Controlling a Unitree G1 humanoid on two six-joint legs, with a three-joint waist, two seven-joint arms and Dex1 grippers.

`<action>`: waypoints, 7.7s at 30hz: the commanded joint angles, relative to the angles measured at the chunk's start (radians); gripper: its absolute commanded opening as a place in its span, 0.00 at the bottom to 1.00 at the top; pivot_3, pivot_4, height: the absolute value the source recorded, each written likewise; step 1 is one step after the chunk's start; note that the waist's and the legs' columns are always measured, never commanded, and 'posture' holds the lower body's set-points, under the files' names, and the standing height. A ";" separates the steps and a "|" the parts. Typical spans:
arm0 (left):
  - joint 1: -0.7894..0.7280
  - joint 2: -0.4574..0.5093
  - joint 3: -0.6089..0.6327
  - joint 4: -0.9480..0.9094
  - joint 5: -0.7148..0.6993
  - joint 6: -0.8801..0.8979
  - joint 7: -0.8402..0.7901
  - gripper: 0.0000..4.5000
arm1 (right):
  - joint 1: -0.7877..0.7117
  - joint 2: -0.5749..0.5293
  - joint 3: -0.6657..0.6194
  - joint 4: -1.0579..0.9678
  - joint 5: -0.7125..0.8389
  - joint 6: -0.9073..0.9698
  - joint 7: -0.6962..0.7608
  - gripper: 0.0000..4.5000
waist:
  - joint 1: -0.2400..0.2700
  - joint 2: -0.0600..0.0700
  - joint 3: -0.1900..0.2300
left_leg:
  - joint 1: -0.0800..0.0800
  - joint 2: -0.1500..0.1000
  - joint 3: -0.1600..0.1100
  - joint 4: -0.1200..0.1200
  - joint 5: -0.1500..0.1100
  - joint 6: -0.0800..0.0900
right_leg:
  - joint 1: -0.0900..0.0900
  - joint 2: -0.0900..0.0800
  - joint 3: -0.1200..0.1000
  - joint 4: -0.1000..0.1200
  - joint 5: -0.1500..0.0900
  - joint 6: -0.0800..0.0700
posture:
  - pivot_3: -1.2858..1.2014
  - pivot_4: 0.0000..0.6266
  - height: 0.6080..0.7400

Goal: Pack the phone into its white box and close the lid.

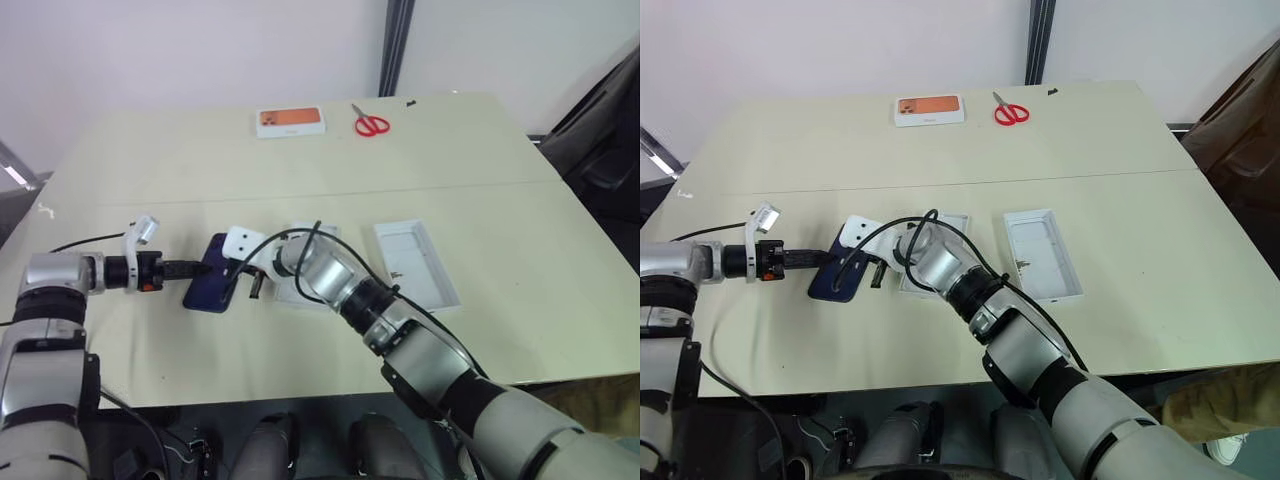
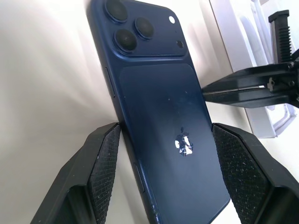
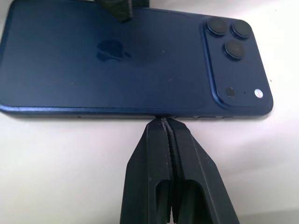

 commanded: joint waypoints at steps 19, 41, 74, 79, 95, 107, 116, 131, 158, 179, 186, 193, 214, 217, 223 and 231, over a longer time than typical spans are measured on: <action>0.045 -0.145 0.076 -0.274 -0.112 0.417 0.241 0.73 | -0.023 0.001 -0.025 0.006 -0.021 -0.047 0.003 0.01 | 0.020 0.002 -0.002 | 0.000 -0.001 -0.002 0.001 0.001 0.001 | 0.001 0.000 0.000 0.000 0.000 0.000 | 0.52 0.24 1.00; 0.066 -0.235 0.313 -0.384 -0.217 0.538 0.565 0.73 | -0.035 -0.003 -0.039 0.046 -0.034 -0.090 0.004 0.01 | 0.006 0.001 -0.002 | 0.000 0.000 -0.002 -0.001 0.004 -0.005 | 0.000 0.001 0.000 0.000 0.000 0.000 | 0.52 0.24 1.00; 0.164 -0.171 0.346 -0.333 -0.391 0.495 0.556 0.12 | -0.017 -0.010 -0.036 0.020 -0.038 -0.084 0.016 0.00 | -0.022 -0.002 -0.002 | 0.000 0.001 -0.002 -0.003 0.004 -0.006 | -0.001 0.002 0.000 -0.001 0.000 0.000 | 0.52 0.24 1.00; 0.164 -0.165 0.378 -0.313 -0.416 0.498 0.563 0.00 | -0.016 -0.024 -0.060 -0.008 -0.013 -0.093 0.034 0.00 | -0.022 -0.002 -0.002 | 0.000 0.001 -0.002 -0.003 0.004 -0.006 | -0.001 0.002 0.000 -0.001 0.000 0.000 | 0.52 0.24 1.00; 0.115 -0.179 0.620 -0.306 -0.629 0.607 0.562 0.00 | 0.183 -0.210 -0.319 -0.593 0.334 0.254 0.143 0.40 | -0.021 -0.007 0.001 | -0.008 0.001 -0.002 -0.001 0.005 -0.007 | -0.003 0.002 0.000 -0.002 0.000 0.000 | 0.52 0.24 1.00; 0.088 -0.368 0.630 -0.490 -0.718 0.739 0.719 0.00 | 0.435 -0.482 -0.358 -0.998 0.518 0.345 0.250 0.73 | -0.001 -0.008 0.002 | -0.015 0.002 -0.002 0.002 0.005 -0.006 | -0.008 0.002 0.000 -0.001 0.000 0.000 | 0.52 0.24 1.00; 0.007 -0.319 0.637 -0.376 -0.706 0.669 0.725 0.00 | 0.540 -0.557 -0.154 -1.066 0.433 0.255 0.202 0.73 | -0.008 -0.009 0.002 | -0.015 0.002 -0.002 0.002 0.005 -0.006 | -0.009 0.002 0.000 -0.001 0.000 0.000 | 0.52 0.24 1.00; 0.062 -0.273 0.586 -0.414 -0.720 0.652 0.713 0.00 | 0.485 -0.544 0.006 -0.849 0.274 0.118 0.189 0.54 | 0.003 -0.010 0.003 | -0.016 0.002 -0.002 0.005 0.005 -0.007 | -0.007 0.002 0.000 -0.002 0.000 0.000 | 0.52 0.24 1.00; 0.067 -0.284 0.555 -0.402 -0.713 0.644 0.709 0.00 | 0.568 -0.647 -0.019 -0.922 0.310 -0.060 0.369 0.45 | 0.003 -0.010 0.002 | -0.016 0.002 -0.002 0.006 0.005 -0.007 | -0.006 0.002 0.000 -0.001 0.000 0.000 | 0.52 0.24 1.00; 0.057 -0.409 0.545 -0.490 -0.758 0.757 0.741 0.00 | 0.578 -0.751 -0.283 -1.038 0.498 0.034 0.415 0.45 | 0.022 -0.011 0.002 | -0.017 0.002 -0.002 0.013 0.004 -0.004 | -0.004 0.002 -0.001 -0.002 0.000 0.000 | 0.52 0.24 1.00; 0.074 -0.534 0.523 -0.533 -0.746 0.744 0.801 0.00 | 0.583 -0.835 -0.426 -0.962 0.500 0.077 0.336 0.45 | 0.031 -0.011 0.003 | -0.017 0.002 -0.002 0.016 0.001 0.000 | -0.001 0.002 -0.001 -0.002 0.000 0.000 | 0.52 0.24 1.00; 0.137 -0.610 0.479 -0.568 -0.715 0.658 0.857 0.00 | 0.593 -0.862 -0.454 -0.904 0.475 0.038 0.289 0.45 | 0.023 -0.011 0.003 | -0.017 0.002 -0.001 0.015 0.002 -0.001 | -0.002 0.002 0.000 -0.002 0.000 0.000 | 0.52 0.24 1.00; 0.106 -0.573 0.338 -0.651 -0.697 0.703 0.919 0.69 | 0.550 -0.771 -0.361 -0.848 0.422 -0.022 0.245 0.44 | 0.027 -0.011 0.003 | -0.017 0.002 -0.001 0.017 0.002 -0.001 | 0.000 0.002 0.000 -0.003 0.000 0.000 | 0.52 0.24 1.00; 0.105 -0.559 0.349 -0.642 -0.687 0.693 0.920 0.69 | 0.548 -0.760 -0.351 -0.843 0.415 -0.031 0.241 0.44 | 0.027 -0.011 0.003 | -0.017 0.002 -0.001 0.017 0.002 -0.001 | -0.001 0.002 0.000 -0.003 0.000 0.000 | 0.52 0.24 1.00; 0.090 -0.381 0.287 -0.669 -0.698 0.711 0.812 0.69 | 0.542 -0.757 -0.353 -0.831 0.418 -0.026 0.245 0.44 | 0.022 -0.011 0.003 | -0.017 0.002 -0.001 0.016 0.002 -0.001 | -0.001 0.002 0.000 -0.003 0.000 0.000 | 0.52 0.24 1.00; 0.082 -0.269 0.173 -0.695 -0.540 0.382 0.715 0.41 | 0.525 -0.717 -0.361 -0.803 0.415 -0.030 0.213 0.14 | 0.030 -0.011 0.003 | -0.017 0.002 -0.001 0.017 0.002 -0.002 | 0.000 0.002 0.000 -0.004 0.000 0.000 | 0.52 0.24 1.00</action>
